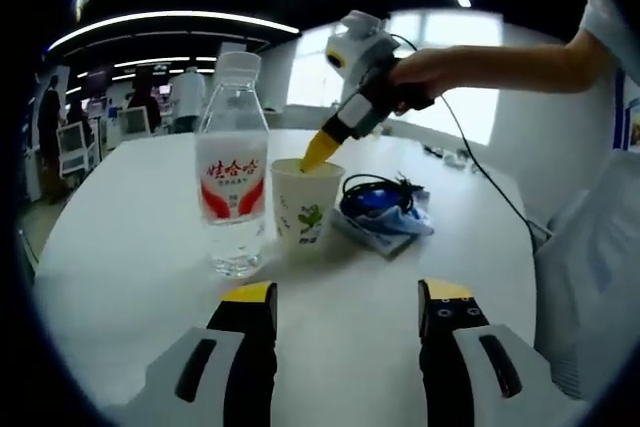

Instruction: Arrange the tabletop items into an orderly group along one side of the table until the central work area is clear of visible clutter.

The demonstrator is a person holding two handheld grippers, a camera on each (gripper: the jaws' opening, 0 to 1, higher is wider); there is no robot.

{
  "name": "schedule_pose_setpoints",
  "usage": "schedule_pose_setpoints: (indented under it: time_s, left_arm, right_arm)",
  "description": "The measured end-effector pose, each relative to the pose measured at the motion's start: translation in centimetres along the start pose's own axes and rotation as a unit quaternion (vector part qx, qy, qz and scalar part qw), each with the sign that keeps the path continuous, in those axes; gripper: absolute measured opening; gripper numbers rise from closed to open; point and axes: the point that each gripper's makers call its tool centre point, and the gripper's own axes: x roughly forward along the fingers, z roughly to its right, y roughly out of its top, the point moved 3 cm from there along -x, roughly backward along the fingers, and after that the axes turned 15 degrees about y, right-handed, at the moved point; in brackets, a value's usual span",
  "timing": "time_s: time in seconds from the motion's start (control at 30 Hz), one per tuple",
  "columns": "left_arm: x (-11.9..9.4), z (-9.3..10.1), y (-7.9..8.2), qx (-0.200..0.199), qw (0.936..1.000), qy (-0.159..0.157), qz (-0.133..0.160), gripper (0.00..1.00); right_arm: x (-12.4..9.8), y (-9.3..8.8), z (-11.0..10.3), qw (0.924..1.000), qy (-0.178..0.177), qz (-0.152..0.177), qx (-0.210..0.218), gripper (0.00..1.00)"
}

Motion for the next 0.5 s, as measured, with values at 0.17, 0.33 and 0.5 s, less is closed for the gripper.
schedule_pose_setpoints:
  time_s: [0.17,0.33,0.5]
  left_arm:
    - [0.06,-0.11,-0.14,-0.003,1.0000,0.000,-0.003,0.54]
    - [0.07,-0.21,-0.13,-0.005,1.0000,0.001,-0.003,0.53]
    - [0.05,-0.26,-0.18,-0.006,1.0000,0.001,-0.003,0.53]
  right_arm:
    - [0.09,-0.11,-0.26,1.0000,-0.001,0.001,0.000,0.00]
    - [0.36,-0.33,-0.53,1.0000,-0.003,-0.003,-0.002,0.00]
    - [0.50,-0.23,-0.52,1.0000,0.001,0.001,0.001,0.00]
